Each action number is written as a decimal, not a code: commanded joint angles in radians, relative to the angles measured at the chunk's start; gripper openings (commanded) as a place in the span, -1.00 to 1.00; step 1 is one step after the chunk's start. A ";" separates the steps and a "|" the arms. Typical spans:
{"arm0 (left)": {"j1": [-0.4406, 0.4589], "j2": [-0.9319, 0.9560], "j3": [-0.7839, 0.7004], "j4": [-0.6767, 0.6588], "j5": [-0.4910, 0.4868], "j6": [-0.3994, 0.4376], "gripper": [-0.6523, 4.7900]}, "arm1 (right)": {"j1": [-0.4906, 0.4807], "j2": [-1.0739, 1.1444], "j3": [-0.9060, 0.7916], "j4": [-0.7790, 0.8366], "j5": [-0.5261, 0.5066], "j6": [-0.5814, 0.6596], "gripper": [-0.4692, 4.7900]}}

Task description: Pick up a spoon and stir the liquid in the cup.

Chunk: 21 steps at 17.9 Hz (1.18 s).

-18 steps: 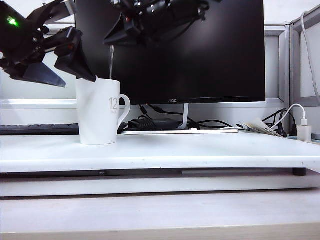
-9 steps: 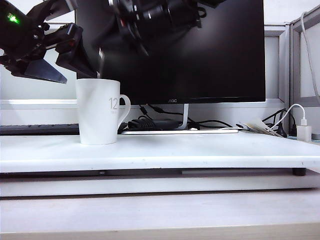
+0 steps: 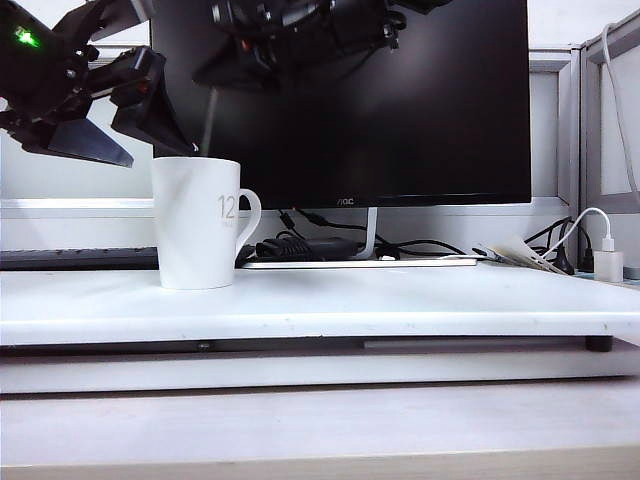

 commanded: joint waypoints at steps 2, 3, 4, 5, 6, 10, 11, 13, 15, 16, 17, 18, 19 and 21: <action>0.001 -0.005 0.003 0.009 0.000 0.005 1.00 | 0.003 -0.003 0.007 -0.137 -0.106 0.008 -0.84; 0.001 -0.005 0.003 0.009 0.000 0.005 1.00 | 0.003 -0.003 0.007 -0.180 -0.104 0.003 -0.84; 0.001 -0.005 0.003 0.009 0.000 0.005 1.00 | 0.002 -0.003 0.007 -0.235 -0.082 -0.016 -0.84; 0.001 -0.005 0.003 0.009 0.000 0.004 1.00 | 0.002 -0.003 0.007 -0.277 -0.029 -0.044 -0.84; 0.001 -0.005 0.003 0.009 0.000 0.004 1.00 | 0.002 -0.003 0.007 -0.285 0.024 -0.062 -0.84; 0.001 -0.005 0.003 0.008 0.000 0.005 1.00 | 0.003 0.005 0.007 -0.148 0.089 -0.069 -0.84; 0.001 -0.005 0.002 0.008 0.000 0.005 1.00 | 0.008 0.006 0.007 -0.119 0.066 -0.067 -0.84; 0.001 -0.005 0.002 0.008 0.000 0.008 1.00 | 0.009 0.006 0.007 -0.101 0.005 -0.042 -0.84; 0.001 -0.005 0.002 0.001 -0.001 0.051 1.00 | 0.009 0.011 0.007 -0.117 -0.068 -0.025 -0.84; 0.001 -0.005 0.002 -0.004 -0.012 0.057 1.00 | 0.009 0.016 0.007 -0.137 -0.089 -0.025 -0.84; 0.001 -0.005 0.002 -0.007 -0.029 0.058 1.00 | 0.009 0.016 0.007 -0.162 -0.088 -0.025 -0.84; 0.001 -0.007 0.002 -0.019 -0.053 0.058 1.00 | 0.008 0.016 0.007 -0.208 -0.088 -0.026 -0.84; 0.001 -0.010 0.003 -0.031 -0.052 0.064 1.00 | 0.008 0.016 0.007 -0.246 -0.088 -0.026 -0.84; 0.001 -0.013 0.003 -0.048 -0.052 0.079 1.00 | 0.000 0.016 0.007 -0.302 -0.077 -0.027 -0.84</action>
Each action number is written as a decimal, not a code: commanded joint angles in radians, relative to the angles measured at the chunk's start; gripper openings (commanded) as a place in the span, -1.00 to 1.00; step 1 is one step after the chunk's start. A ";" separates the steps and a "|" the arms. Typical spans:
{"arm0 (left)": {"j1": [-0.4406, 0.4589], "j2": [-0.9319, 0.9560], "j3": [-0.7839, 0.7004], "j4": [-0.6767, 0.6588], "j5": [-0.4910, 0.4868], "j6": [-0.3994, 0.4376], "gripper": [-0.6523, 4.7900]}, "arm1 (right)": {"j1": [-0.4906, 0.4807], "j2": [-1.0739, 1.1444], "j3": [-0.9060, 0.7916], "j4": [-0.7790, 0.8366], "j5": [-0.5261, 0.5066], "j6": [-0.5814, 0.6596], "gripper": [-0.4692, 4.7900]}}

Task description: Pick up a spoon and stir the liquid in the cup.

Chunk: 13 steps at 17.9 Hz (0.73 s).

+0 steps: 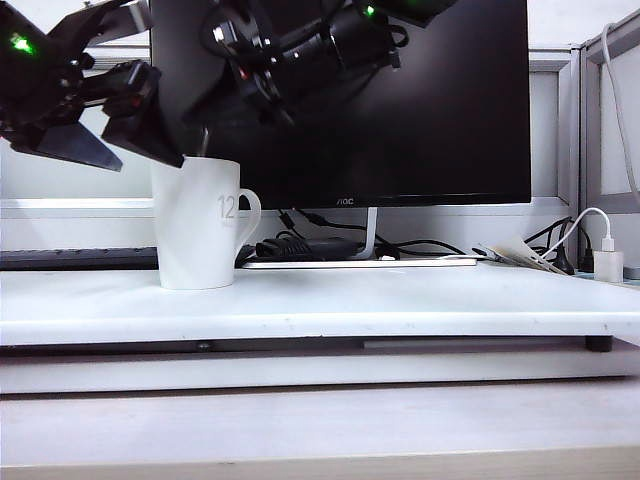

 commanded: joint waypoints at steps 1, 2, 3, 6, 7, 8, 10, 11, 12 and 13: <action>0.000 -0.010 0.003 -0.016 -0.001 0.019 1.00 | -0.012 -0.004 0.005 -0.053 0.030 0.003 -0.84; 0.000 -0.013 0.002 -0.016 -0.001 0.018 1.00 | -0.016 -0.004 0.005 -0.051 0.078 0.003 -0.84; 0.000 -0.019 0.003 -0.023 -0.001 0.019 1.00 | -0.021 -0.004 0.005 -0.034 0.118 0.003 -0.84; 0.000 -0.028 0.003 -0.026 0.011 0.019 1.00 | -0.027 -0.004 0.005 0.090 0.129 0.010 -0.84; 0.000 -0.028 0.002 -0.030 0.011 0.019 1.00 | -0.027 -0.004 0.005 0.164 0.093 0.055 -0.84; 0.000 -0.028 0.002 -0.034 0.014 0.018 1.00 | -0.026 -0.004 0.005 0.211 0.054 0.090 -0.84; 0.000 -0.028 0.002 -0.040 0.014 0.019 1.00 | -0.021 -0.004 0.012 0.237 -0.008 0.117 -0.84; 0.000 -0.028 0.002 -0.040 0.014 0.019 1.00 | -0.021 -0.004 0.024 0.202 -0.025 0.116 -0.84; 0.000 -0.028 0.002 -0.040 0.014 0.019 1.00 | -0.021 -0.004 0.029 0.180 -0.035 0.116 -0.84; 0.000 -0.028 0.002 -0.040 0.014 0.019 1.00 | -0.021 -0.004 0.030 0.158 -0.056 0.116 -0.84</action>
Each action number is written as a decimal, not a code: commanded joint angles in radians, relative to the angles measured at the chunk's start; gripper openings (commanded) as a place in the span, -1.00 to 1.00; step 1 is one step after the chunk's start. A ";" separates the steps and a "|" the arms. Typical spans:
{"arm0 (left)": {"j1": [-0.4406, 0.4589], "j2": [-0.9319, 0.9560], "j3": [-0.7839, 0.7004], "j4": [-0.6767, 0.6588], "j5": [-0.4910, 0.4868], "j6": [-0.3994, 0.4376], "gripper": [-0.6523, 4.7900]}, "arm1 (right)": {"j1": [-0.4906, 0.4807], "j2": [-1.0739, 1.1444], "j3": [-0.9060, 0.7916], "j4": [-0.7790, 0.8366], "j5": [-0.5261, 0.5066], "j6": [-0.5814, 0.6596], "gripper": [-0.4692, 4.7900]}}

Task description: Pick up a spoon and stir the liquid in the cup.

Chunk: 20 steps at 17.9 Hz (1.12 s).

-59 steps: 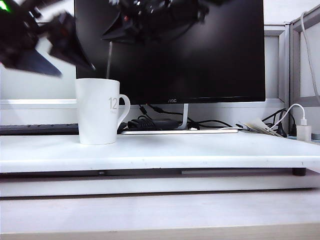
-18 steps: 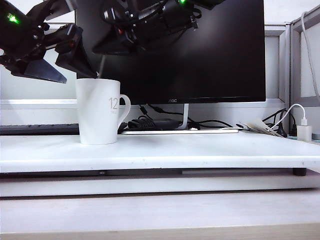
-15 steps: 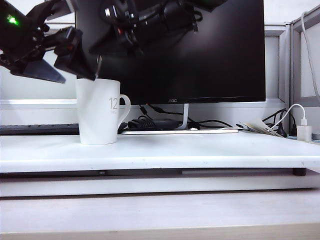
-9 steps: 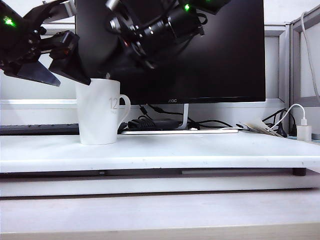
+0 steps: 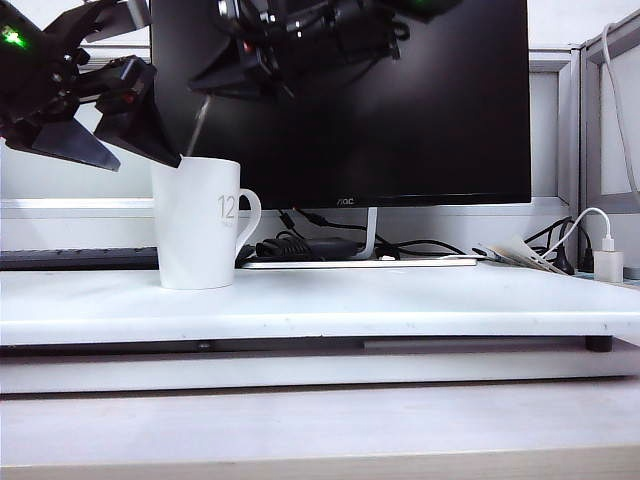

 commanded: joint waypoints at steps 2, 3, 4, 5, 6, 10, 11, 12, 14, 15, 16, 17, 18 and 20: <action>0.001 -0.004 0.002 0.006 0.005 0.008 1.00 | -0.001 -0.004 0.011 -0.108 -0.046 0.004 -0.84; 0.001 -0.004 0.002 0.006 0.005 0.008 1.00 | -0.001 -0.004 0.011 -0.154 -0.045 -0.010 -0.84; 0.001 -0.004 0.003 0.006 0.005 0.008 1.00 | -0.001 -0.004 0.011 -0.197 -0.045 -0.032 -0.84; 0.001 -0.004 0.002 0.006 0.005 0.008 1.00 | -0.001 -0.004 0.011 -0.260 -0.025 -0.076 -0.84; 0.001 -0.004 0.002 0.006 0.005 0.008 1.00 | -0.001 -0.004 0.011 -0.294 0.048 -0.106 -0.84; 0.001 -0.004 0.002 0.006 0.005 0.008 1.00 | -0.001 -0.004 0.011 -0.181 0.220 -0.113 -0.84; 0.001 -0.004 0.003 0.006 0.005 0.011 1.00 | 0.000 -0.004 0.011 -0.112 0.166 -0.104 -0.84; 0.001 -0.004 0.002 0.007 0.005 0.011 1.00 | 0.000 -0.004 0.011 -0.067 0.109 -0.082 -0.84; 0.001 -0.004 0.002 0.007 0.005 0.011 1.00 | 0.000 -0.004 0.011 -0.001 -0.022 -0.021 -0.84; 0.001 -0.004 0.002 0.007 0.005 0.011 1.00 | 0.000 -0.004 0.011 -0.005 -0.071 -0.016 -0.84; 0.001 -0.004 0.002 0.007 0.005 0.011 1.00 | 0.000 -0.004 0.011 -0.018 -0.101 0.002 -0.84; 0.001 -0.004 0.002 0.007 0.005 0.011 1.00 | 0.000 -0.004 0.011 -0.047 -0.126 0.003 -0.84; 0.001 -0.004 0.002 0.007 0.005 0.011 1.00 | 0.000 -0.004 0.011 -0.077 -0.136 0.003 -0.84; 0.001 -0.004 0.002 0.007 0.005 0.011 1.00 | 0.000 -0.004 0.011 -0.123 -0.136 -0.003 -0.84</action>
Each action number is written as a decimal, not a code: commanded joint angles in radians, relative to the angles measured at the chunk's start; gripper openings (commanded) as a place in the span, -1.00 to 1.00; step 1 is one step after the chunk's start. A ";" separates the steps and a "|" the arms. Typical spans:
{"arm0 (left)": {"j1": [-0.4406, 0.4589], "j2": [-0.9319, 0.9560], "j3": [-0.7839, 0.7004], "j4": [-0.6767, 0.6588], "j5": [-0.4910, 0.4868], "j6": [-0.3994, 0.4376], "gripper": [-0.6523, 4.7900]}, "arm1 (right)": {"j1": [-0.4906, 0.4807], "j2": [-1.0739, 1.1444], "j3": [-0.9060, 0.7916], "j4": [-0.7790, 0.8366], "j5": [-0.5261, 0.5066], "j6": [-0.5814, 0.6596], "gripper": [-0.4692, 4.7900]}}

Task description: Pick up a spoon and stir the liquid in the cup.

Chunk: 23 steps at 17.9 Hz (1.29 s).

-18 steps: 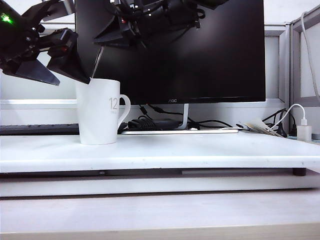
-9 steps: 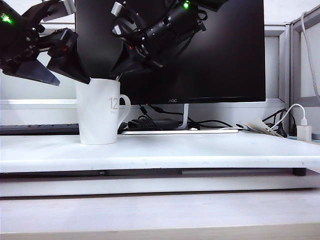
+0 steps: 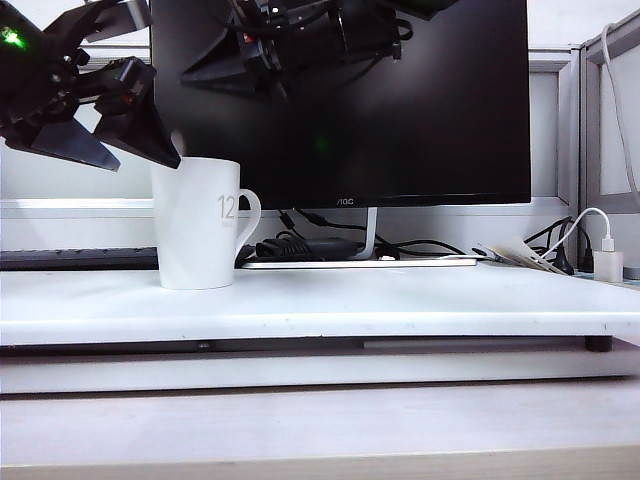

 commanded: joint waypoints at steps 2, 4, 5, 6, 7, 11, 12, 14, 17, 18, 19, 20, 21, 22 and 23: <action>0.001 -0.004 0.002 0.010 0.005 0.000 1.00 | 0.001 -0.004 0.002 -0.049 0.006 -0.012 -0.84; 0.000 -0.004 0.003 0.011 0.005 0.000 1.00 | 0.001 -0.004 0.002 -0.040 0.066 -0.038 -0.84; 0.001 -0.004 0.003 0.011 0.004 0.000 1.00 | 0.001 -0.004 0.002 -0.023 0.097 -0.038 -0.84; 0.001 -0.004 0.003 0.016 0.003 0.000 1.00 | 0.000 -0.005 0.002 -0.002 0.112 -0.037 -0.84; 0.001 -0.010 0.003 0.027 0.000 0.000 1.00 | -0.002 -0.014 0.002 0.029 0.122 -0.037 -0.84; 0.001 -0.128 0.003 0.089 -0.037 0.000 1.00 | -0.008 -0.132 0.002 0.039 0.271 -0.037 -0.84; 0.001 -0.210 0.003 0.103 -0.085 0.000 1.00 | -0.019 -0.208 0.002 0.032 0.332 -0.037 -0.84; 0.001 -0.324 0.003 0.088 -0.132 -0.001 1.00 | -0.042 -0.315 0.001 -0.013 0.424 -0.037 -0.84; 0.000 -0.582 0.003 -0.013 -0.210 -0.006 1.00 | -0.079 -0.567 0.000 -0.300 0.640 -0.069 -0.82; 0.000 -0.668 0.003 -0.059 -0.240 -0.035 1.00 | -0.087 -0.650 0.000 -0.383 0.710 -0.105 -0.81; 0.000 -0.742 0.003 -0.113 -0.276 -0.059 1.00 | -0.089 -0.733 0.000 -0.451 0.750 -0.123 -0.81; 0.000 -0.811 0.003 -0.182 -0.311 -0.068 1.00 | -0.089 -0.818 0.000 -0.523 0.782 -0.135 -0.81; 0.000 -0.902 0.003 -0.283 -0.317 -0.069 1.00 | -0.089 -0.936 -0.001 -0.639 0.846 -0.135 -0.81; 0.000 -0.962 0.003 -0.345 -0.318 -0.069 1.00 | -0.089 -1.020 -0.007 -0.722 0.895 -0.135 -0.81; 0.000 -1.022 0.003 -0.404 -0.319 -0.072 1.00 | -0.089 -1.108 -0.029 -0.793 0.930 -0.134 -0.81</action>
